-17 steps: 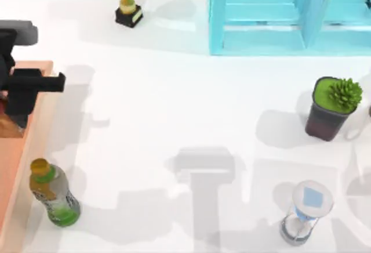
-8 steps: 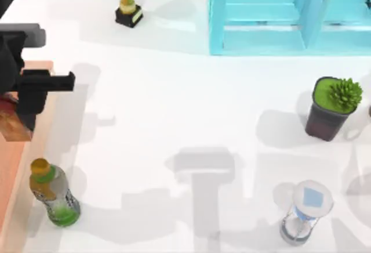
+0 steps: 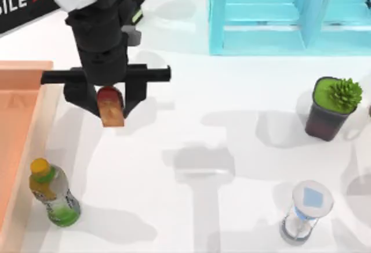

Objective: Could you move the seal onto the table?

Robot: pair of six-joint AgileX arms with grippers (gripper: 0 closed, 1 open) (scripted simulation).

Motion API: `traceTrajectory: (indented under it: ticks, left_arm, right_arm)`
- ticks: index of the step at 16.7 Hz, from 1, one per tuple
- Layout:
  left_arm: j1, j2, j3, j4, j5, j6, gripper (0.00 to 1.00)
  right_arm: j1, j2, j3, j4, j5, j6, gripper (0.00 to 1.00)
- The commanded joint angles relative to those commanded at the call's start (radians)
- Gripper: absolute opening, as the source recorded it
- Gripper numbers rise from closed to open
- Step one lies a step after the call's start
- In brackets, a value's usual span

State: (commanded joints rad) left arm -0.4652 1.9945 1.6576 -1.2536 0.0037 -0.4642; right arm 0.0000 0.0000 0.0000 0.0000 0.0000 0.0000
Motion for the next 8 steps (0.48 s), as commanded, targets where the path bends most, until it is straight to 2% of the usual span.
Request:
traceTrajectory:
  ticks: [4, 8]
  left_arm:
    - [-0.125, 0.170, 0.110, 0.075, -0.001, -0.102, 0.00]
    - [-0.155, 0.209, 0.137, 0.094, -0.001, -0.126, 0.00]
  right_arm:
    - [0.000, 0.000, 0.000, 0.000, 0.000, 0.000, 1.00]
    - [0.000, 0.000, 0.000, 0.000, 0.000, 0.000, 1.00]
